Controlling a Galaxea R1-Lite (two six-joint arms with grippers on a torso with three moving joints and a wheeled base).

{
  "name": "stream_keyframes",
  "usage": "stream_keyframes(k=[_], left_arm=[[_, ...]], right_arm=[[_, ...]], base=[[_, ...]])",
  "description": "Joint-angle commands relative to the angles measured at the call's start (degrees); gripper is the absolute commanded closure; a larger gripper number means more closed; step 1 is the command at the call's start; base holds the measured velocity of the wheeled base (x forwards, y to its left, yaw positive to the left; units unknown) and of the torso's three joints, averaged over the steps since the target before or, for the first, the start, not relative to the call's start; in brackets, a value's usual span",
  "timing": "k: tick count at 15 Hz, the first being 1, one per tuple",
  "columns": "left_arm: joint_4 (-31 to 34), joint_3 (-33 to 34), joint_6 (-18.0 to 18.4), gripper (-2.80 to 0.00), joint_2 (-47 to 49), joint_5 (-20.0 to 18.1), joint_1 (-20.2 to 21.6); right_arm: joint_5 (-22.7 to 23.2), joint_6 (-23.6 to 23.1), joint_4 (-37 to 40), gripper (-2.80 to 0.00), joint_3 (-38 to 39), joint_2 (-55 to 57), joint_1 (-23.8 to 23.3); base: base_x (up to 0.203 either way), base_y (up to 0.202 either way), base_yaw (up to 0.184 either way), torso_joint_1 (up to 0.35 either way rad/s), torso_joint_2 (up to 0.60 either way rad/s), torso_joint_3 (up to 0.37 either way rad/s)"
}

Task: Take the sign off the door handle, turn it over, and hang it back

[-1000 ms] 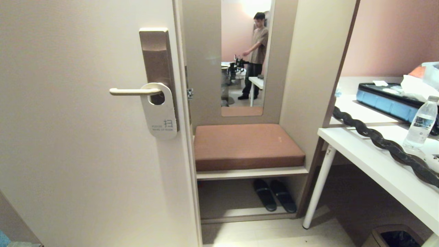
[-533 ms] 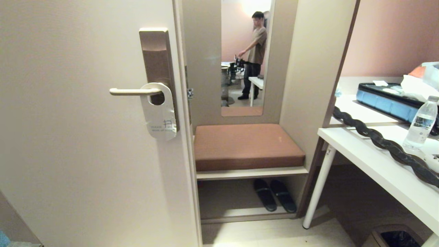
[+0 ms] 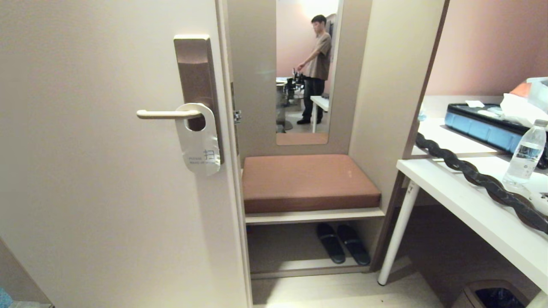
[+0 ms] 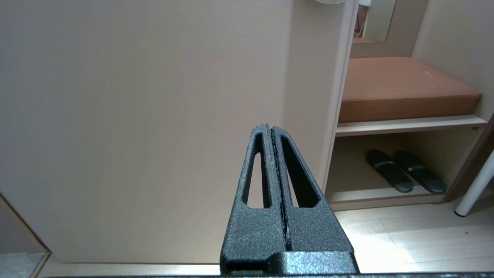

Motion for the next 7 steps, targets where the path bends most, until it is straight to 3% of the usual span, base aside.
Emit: stream_keyframes(k=[1, 7], left_arm=[[-0.02, 0.0, 0.02, 0.0, 0.05, 0.0, 0.01], [-0.02, 0.0, 0.02, 0.0, 0.13, 0.0, 0.01]], right_arm=[[-0.03, 0.05, -0.09, 0.0, 0.0, 0.0, -0.01], [-0.12, 1.36, -0.09, 0.0, 0.0, 0.0, -0.02]], base=[[0.0, 0.0, 0.0, 0.0, 0.0, 0.0], [0.0, 0.0, 0.0, 0.0, 0.0, 0.0]])
